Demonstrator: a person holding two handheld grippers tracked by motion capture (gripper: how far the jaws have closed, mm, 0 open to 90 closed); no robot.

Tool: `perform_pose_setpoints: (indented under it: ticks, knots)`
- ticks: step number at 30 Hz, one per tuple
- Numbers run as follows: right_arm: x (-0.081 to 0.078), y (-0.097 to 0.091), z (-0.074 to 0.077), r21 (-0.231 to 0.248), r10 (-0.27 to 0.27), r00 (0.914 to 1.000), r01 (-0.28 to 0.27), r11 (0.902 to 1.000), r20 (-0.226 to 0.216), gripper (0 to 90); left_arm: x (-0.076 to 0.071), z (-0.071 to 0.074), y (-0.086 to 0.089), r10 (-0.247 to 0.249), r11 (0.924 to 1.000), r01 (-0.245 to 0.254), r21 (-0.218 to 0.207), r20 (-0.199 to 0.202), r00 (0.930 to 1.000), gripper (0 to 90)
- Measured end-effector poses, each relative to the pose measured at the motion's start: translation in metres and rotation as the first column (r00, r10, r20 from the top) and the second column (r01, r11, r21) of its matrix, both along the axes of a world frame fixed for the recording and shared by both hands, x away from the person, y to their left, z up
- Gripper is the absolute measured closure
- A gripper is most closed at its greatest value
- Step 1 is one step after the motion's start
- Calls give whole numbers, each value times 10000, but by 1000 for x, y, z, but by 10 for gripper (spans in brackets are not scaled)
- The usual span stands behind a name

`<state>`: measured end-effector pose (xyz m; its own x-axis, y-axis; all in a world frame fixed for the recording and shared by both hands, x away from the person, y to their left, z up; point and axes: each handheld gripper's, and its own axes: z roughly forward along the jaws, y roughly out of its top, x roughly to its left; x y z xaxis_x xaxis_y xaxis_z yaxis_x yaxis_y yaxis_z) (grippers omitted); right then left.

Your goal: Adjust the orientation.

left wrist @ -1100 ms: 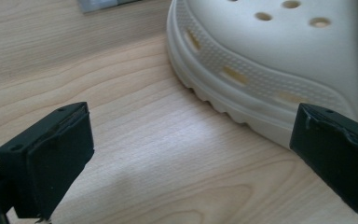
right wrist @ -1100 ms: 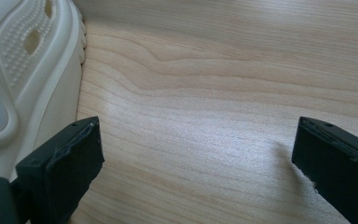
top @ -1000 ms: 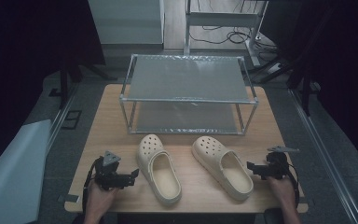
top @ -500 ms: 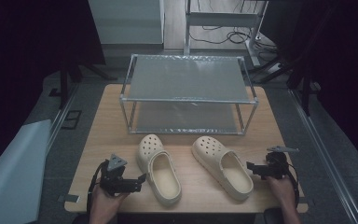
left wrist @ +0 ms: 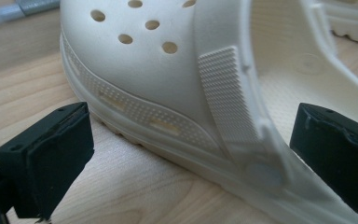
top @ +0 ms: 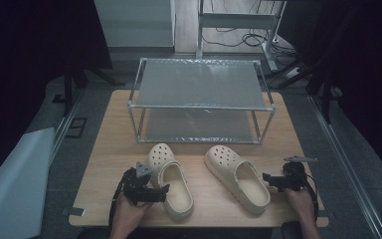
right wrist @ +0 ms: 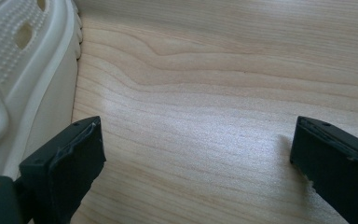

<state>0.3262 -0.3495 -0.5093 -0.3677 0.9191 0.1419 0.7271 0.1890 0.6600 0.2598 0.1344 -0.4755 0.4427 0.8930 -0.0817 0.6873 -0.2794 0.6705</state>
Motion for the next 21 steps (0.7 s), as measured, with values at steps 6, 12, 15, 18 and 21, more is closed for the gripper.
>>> perform_pose_setpoints:
  ticks: [6,12,15,18,21]
  knots:
    - [0,-1,0,69,-170,9999,170,9998,-5,28,4,-3,-2,156,9995,-152,279,-127,9998,0]
    - [0,-1,1,98,-166,9999,166,9998,45,28,2,0,9,398,9965,-385,747,-152,9991,0]
    - [0,-2,1,108,-163,9999,163,9998,35,29,2,1,19,660,9929,-640,1004,-165,9977,0]
    - [0,-1,1,89,-143,9999,143,9999,38,29,2,2,31,957,9891,-931,1139,-177,9952,0]
    - [0,-1,1,83,-143,9999,143,9999,35,29,3,3,41,1188,9856,-1157,1234,-185,9927,0]
